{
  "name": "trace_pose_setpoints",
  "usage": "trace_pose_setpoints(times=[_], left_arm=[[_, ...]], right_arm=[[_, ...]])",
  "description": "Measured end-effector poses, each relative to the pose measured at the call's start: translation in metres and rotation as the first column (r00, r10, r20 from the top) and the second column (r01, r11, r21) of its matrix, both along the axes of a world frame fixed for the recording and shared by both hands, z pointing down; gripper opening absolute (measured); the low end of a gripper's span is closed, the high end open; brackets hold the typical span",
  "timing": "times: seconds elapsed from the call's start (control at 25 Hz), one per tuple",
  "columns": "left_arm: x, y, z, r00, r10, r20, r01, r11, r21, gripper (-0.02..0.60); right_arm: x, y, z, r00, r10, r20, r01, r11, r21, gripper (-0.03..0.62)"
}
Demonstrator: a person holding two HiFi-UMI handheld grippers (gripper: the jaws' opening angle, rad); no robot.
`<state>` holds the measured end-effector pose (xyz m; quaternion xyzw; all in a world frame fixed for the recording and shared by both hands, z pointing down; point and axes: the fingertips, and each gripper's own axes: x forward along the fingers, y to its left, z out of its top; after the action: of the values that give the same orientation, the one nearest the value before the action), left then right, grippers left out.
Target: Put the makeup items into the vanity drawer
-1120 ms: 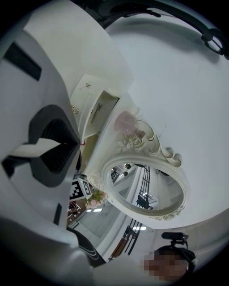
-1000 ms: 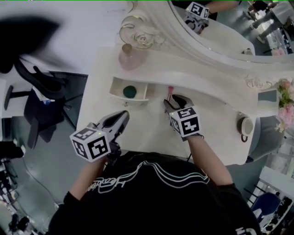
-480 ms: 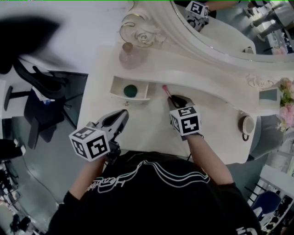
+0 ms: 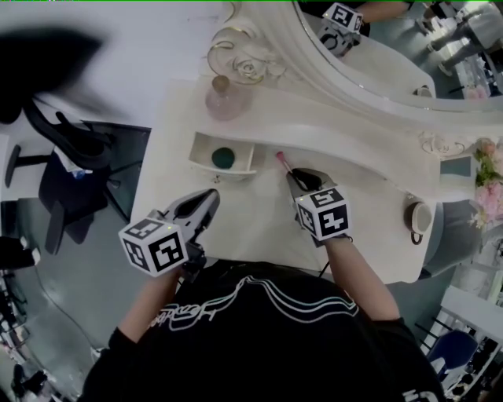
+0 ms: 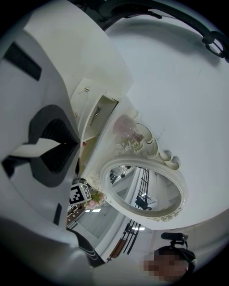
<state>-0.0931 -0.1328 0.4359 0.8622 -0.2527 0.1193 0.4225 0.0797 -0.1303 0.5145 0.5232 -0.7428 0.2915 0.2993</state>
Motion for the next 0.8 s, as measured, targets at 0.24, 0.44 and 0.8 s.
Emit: trace_pose_setpoints(times=[0.24,0.44,0.8], left_arm=[[-0.002,-0.002,-0.003,1.000,-0.013,-0.016,0.013,1.000,0.010,0.021],[-0.010,-0.006,-0.005,0.999,-0.035,-0.018,0.035,0.999,0.013,0.021],[-0.033,-0.013,-0.006,0.997,-0.080,-0.025,0.080,0.997,0.017,0.021]], right_arm=[[-0.018,0.003,-0.038,0.996,-0.088,0.007,0.087,0.994,0.063,0.064],[-0.042,-0.006,-0.066,0.985,-0.166,0.035,0.161,0.980,0.115,0.064],[-0.088,-0.035,-0.086,0.959,-0.282,0.033,0.274,0.948,0.160,0.064]])
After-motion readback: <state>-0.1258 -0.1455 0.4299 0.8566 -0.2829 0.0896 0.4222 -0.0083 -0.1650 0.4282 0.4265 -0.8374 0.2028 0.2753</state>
